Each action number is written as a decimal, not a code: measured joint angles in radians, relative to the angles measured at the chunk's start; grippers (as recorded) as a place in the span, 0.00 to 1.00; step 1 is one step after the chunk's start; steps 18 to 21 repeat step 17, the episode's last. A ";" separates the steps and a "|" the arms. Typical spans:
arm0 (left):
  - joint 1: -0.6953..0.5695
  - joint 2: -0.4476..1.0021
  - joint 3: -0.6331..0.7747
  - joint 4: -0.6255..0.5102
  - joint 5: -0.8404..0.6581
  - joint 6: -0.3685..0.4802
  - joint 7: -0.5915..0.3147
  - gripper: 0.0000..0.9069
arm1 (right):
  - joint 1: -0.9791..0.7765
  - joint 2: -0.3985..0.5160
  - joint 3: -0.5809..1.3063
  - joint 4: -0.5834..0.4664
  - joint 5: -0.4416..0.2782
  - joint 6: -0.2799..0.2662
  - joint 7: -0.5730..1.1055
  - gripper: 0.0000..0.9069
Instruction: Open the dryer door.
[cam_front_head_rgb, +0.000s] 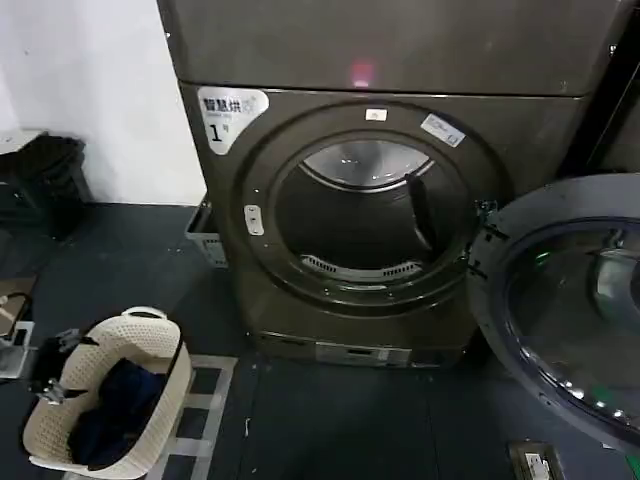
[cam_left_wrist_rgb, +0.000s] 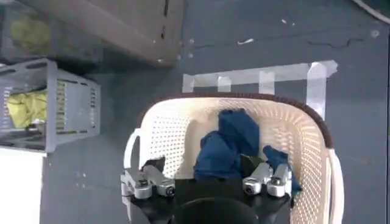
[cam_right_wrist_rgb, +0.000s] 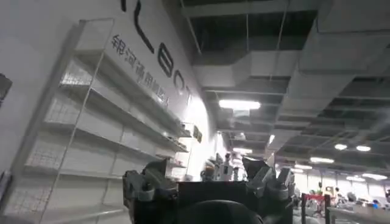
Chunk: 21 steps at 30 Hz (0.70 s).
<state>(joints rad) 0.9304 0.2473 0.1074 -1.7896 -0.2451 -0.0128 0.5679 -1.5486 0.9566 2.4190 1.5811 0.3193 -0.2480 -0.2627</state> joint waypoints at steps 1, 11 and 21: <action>-0.001 0.003 0.000 0.002 0.004 -0.003 0.006 1.00 | 0.000 0.000 0.001 -0.001 0.000 0.000 0.000 1.00; -0.010 0.008 0.002 0.019 0.089 -0.032 0.049 1.00 | -0.002 0.001 0.003 -0.004 -0.003 0.007 -0.015 1.00; -0.020 0.011 0.015 0.014 0.126 -0.041 0.071 1.00 | 0.001 -0.003 0.004 -0.008 -0.004 0.007 -0.014 1.00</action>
